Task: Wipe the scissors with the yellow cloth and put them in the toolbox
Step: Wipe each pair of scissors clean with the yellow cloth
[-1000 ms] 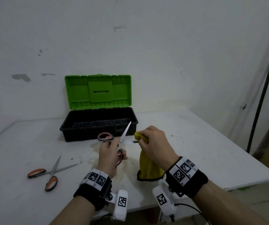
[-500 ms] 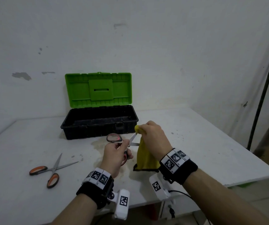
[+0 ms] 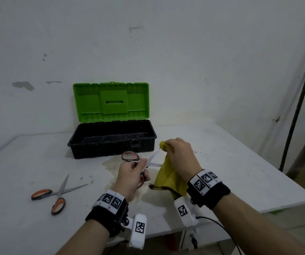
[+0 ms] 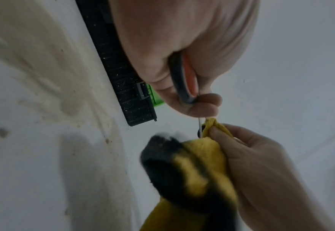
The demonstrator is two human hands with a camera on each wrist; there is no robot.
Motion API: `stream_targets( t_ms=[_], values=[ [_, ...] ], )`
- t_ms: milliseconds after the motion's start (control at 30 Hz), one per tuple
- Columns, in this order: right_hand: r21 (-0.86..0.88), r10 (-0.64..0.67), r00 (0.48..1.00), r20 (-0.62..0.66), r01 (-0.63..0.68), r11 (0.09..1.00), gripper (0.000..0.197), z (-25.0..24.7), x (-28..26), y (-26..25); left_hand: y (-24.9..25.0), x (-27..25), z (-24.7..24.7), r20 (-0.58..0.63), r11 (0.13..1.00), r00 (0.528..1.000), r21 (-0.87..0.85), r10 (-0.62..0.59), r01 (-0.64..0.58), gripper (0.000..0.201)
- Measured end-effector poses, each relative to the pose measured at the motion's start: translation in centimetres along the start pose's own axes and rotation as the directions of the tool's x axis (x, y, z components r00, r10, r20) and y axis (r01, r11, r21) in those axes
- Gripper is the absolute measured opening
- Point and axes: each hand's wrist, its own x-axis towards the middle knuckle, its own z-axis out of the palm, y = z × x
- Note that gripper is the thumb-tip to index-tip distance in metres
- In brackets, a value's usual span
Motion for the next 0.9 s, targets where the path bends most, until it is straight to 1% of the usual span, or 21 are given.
stream_targets(
  t_ms=[33,67,133,167,200,300,367,433,467,567,600,633,767,833,900],
  values=[
    [0.033,-0.035,0.999,-0.005,0.035,0.999,0.018,-0.1,-0.3,-0.3,0.1,0.1,0.0,-0.001,0.999,1.000,-0.029,-0.012,0.012,0.022],
    [0.047,-0.082,0.996,0.021,0.081,0.996,0.018,0.0,-0.7,-0.6,0.3,0.1,0.1,0.000,0.998,1.000,-0.063,-0.028,0.028,0.021],
    [0.012,-0.182,0.977,0.108,0.182,0.983,0.020,0.3,-1.8,-1.4,0.5,0.0,0.2,0.018,0.992,0.998,-0.109,-0.055,0.056,0.020],
    [-0.009,-0.209,0.968,0.136,0.213,0.977,0.021,0.5,-2.1,-1.4,0.6,-0.1,0.3,0.031,0.991,0.998,-0.116,-0.063,0.066,0.021],
    [-0.017,-0.199,0.970,0.136,0.203,0.979,0.022,0.6,-2.0,-1.3,0.6,-0.2,0.5,0.040,0.990,0.997,-0.116,-0.070,0.074,0.022],
    [-0.006,-0.033,0.997,0.067,0.034,0.999,0.021,0.0,-0.8,-0.5,0.5,-0.5,0.6,0.043,0.994,0.997,-0.084,-0.066,0.070,0.023],
    [-0.028,0.035,0.999,0.017,-0.035,0.999,0.021,-0.6,-0.1,-0.2,0.3,-0.4,0.5,0.032,0.997,0.998,-0.062,-0.053,0.055,0.022],
    [0.000,0.011,1.000,-0.018,-0.011,1.000,0.020,-0.9,-0.3,-0.7,0.0,-0.2,0.3,0.017,0.998,0.999,-0.036,-0.051,0.052,0.023],
    [0.017,-0.033,0.999,-0.001,0.033,0.999,0.019,-0.8,-0.6,-1.3,0.0,-0.2,0.3,0.012,0.998,0.998,-0.027,-0.055,0.055,0.024],
    [-0.022,-0.161,0.979,0.126,0.165,0.986,0.017,0.0,-2.2,-2.9,0.0,-0.3,0.5,0.042,0.999,0.998,0.000,-0.047,0.047,0.026],
    [-0.044,-0.172,0.974,0.146,0.180,0.983,0.017,0.3,-2.4,-3.0,0.0,-0.4,0.6,0.055,0.999,0.998,0.014,-0.043,0.042,0.026],
    [-0.054,-0.148,0.978,0.148,0.157,0.986,0.015,0.5,-2.3,-2.7,0.0,-0.6,0.6,0.063,0.999,0.997,0.027,-0.040,0.039,0.026],
    [-0.079,0.042,0.994,0.097,-0.035,0.996,0.020,-0.1,-0.4,-0.9,-0.2,-0.8,0.2,0.053,0.998,0.997,0.032,-0.047,0.046,0.026],
    [-0.053,0.074,0.995,0.071,-0.071,0.996,0.021,-0.8,0.2,-0.5,-0.3,-0.7,0.1,0.046,0.997,0.996,0.013,-0.071,0.070,0.026],
    [-0.010,0.049,0.998,0.035,-0.049,0.999,0.020,-1.3,-0.1,-1.0,-0.1,-0.6,0.0,0.025,0.994,0.994,-0.013,-0.108,0.108,0.025]
  ],
)
